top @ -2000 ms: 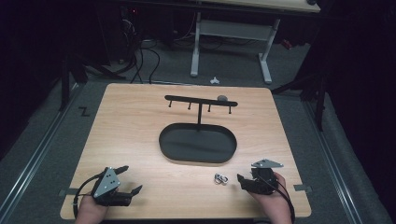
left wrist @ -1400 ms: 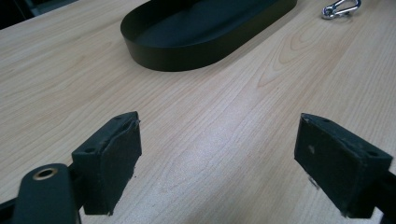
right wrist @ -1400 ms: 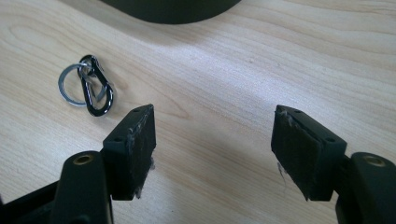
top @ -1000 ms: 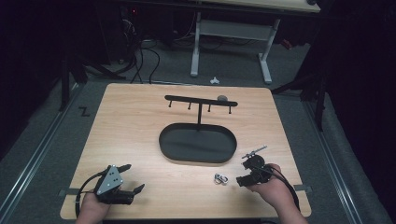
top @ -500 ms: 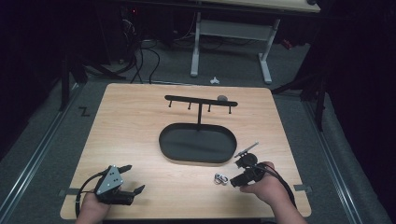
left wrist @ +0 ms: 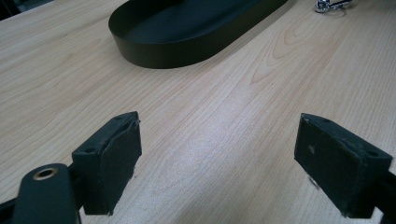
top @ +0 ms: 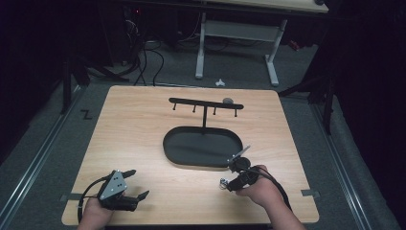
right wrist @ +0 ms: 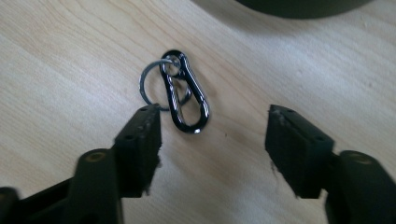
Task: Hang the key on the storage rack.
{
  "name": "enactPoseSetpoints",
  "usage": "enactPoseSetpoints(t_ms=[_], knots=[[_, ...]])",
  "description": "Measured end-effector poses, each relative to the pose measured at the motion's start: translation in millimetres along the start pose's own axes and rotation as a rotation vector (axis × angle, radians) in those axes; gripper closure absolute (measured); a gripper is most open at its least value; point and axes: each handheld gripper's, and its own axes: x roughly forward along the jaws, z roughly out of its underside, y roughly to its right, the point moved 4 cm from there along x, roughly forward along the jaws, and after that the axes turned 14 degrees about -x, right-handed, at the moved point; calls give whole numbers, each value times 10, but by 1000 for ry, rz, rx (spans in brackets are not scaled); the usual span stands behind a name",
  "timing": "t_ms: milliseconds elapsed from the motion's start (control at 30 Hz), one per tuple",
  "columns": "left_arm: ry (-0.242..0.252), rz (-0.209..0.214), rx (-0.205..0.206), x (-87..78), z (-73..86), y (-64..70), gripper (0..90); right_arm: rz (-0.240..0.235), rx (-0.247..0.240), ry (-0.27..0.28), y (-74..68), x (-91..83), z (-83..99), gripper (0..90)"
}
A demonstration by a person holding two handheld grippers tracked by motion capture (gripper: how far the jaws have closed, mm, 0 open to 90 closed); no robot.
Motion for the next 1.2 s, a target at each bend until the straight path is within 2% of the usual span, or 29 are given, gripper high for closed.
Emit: enactPoseSetpoints(t_ms=[67,233,633,1200], knots=[[3,0,1,-2,-1,2,153,2,-9,10,-9,21,-53,462],[-3,3,5,-4,0,6,153,-26,-8,14,-26,58,-106,539],[-1,8,7,2,-1,18,153,-77,-9,-4,-43,144,-140,669],[-4,13,13,5,-3,32,153,-56,-49,-10,-102,150,-139,708]])
